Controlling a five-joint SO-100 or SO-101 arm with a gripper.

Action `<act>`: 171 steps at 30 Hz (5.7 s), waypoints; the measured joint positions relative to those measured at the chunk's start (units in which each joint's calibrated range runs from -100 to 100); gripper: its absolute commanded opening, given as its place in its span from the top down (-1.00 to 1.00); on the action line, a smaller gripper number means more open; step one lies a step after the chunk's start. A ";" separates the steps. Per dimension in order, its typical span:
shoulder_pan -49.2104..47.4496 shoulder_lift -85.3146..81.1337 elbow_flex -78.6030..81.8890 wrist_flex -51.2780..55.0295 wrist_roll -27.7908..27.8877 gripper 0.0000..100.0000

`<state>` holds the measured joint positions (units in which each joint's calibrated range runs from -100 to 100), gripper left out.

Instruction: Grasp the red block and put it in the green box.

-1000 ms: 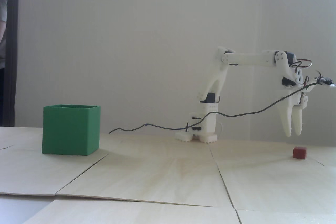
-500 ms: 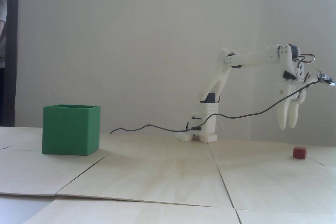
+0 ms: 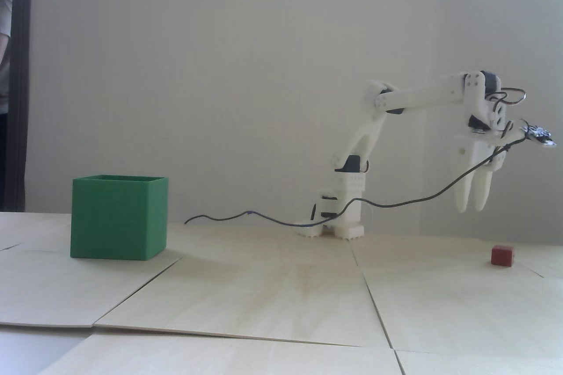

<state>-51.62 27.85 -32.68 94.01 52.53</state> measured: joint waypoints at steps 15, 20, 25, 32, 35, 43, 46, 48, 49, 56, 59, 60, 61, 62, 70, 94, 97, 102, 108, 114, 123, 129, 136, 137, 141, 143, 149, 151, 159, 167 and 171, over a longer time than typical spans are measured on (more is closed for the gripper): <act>4.20 0.00 0.00 -6.66 3.08 0.59; 5.35 4.82 -0.18 -12.31 3.13 0.59; 5.96 7.72 -0.98 -13.89 3.13 0.59; 5.96 10.79 -8.95 -13.98 3.13 0.58; 5.96 11.21 -11.55 -13.98 3.13 0.58; 5.96 11.21 -12.18 -13.98 3.13 0.58; 5.58 11.21 -12.18 -11.73 3.13 0.59; 4.89 11.21 -12.18 -9.82 3.13 0.59; 4.43 11.21 -12.18 -8.90 3.13 0.59; 1.68 11.21 -12.18 -4.33 3.13 0.59; 0.99 11.21 -12.18 -3.99 3.13 0.59; 0.76 11.21 -12.18 -3.99 3.13 0.59; 0.61 11.21 -12.18 -3.91 3.13 0.59; 0.46 11.21 -12.18 -3.83 3.13 0.58; -0.31 11.21 -12.26 -3.83 3.13 0.58; -0.31 14.28 -9.85 -3.08 3.13 0.59; -0.31 14.69 -9.85 -3.08 3.13 0.59; -0.31 14.69 -9.85 -3.08 3.19 0.59; -0.15 14.69 -9.85 -3.08 4.93 0.59; 1.83 14.69 -9.85 -3.08 5.70 0.59; 2.90 14.69 -9.85 -10.23 5.70 0.59; 3.06 14.69 -9.85 -18.39 5.70 0.59; 3.44 14.69 -9.85 -21.21 5.70 0.59; 3.74 14.69 -9.85 -21.21 5.70 0.59; 5.81 16.19 -9.85 -22.21 5.70 0.59; 6.65 17.27 -9.85 -23.79 5.70 0.59; 8.79 17.52 -9.85 -24.29 5.70 0.59; 8.10 17.52 -9.85 -24.29 5.70 0.59; 2.37 17.52 -9.85 -21.05 5.70 0.59; 0.99 17.52 -9.85 -13.06 5.70 0.59; 0.99 17.52 -9.85 -13.06 5.70 0.59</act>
<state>-50.63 45.37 -42.52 80.95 58.23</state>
